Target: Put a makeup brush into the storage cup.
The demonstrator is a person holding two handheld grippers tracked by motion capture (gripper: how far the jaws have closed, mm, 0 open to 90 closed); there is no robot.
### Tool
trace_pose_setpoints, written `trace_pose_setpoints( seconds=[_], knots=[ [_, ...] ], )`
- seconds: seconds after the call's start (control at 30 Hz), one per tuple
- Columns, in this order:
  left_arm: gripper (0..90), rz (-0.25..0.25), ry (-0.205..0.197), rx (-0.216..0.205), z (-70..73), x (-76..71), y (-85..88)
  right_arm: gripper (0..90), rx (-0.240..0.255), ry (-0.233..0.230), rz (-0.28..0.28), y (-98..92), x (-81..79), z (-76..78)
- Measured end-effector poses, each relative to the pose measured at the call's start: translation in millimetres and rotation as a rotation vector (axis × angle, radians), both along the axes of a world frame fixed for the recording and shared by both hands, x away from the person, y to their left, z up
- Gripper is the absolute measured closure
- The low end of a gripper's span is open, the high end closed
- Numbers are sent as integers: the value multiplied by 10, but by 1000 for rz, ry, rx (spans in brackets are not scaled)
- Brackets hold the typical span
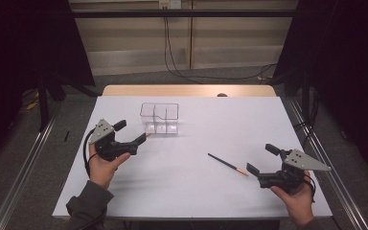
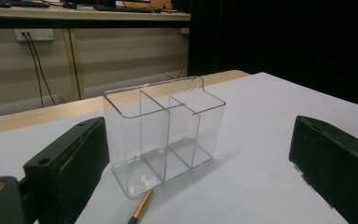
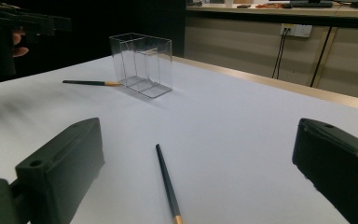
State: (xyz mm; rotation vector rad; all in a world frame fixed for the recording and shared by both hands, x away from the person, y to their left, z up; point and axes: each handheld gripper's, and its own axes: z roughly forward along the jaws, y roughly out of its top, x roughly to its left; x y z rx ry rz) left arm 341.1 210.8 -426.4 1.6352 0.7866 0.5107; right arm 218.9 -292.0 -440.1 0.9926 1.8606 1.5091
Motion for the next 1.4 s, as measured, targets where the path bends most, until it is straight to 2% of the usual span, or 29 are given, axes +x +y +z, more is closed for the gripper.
trace_pose_setpoints(
  seconds=[0.2, 0.27, 0.4, 0.43, 0.8, 0.97, 1.1, 1.4],
  knots=[
    [46, 17, 0, 2, -9, 67, 6, 14, 0, 3, -3, -6, 6, -7],
    [46, 28, 3, -9, -12, 80, -5, 14, 4, 4, -5, -6, 3, -3],
    [47, 36, 2, 10, -11, 117, 12, 15, 4, 1, -5, -6, 5, -4],
    [47, 43, 2, -12, -18, 133, -2, 15, 4, 1, -3, -8, 5, -2],
    [49, 78, 19, -15, -52, 242, 33, 16, 1, 1, 1, -6, 5, -6],
    [49, 76, 19, -8, -74, 278, 39, 16, 8, 5, 2, -11, 9, -10],
    [49, 90, 19, -29, -89, 317, 24, 16, 4, 4, 6, -14, 12, -14],
    [50, 108, 19, -34, -84, 385, 13, 16, 5, 8, 5, -16, 11, -17]
  ],
)
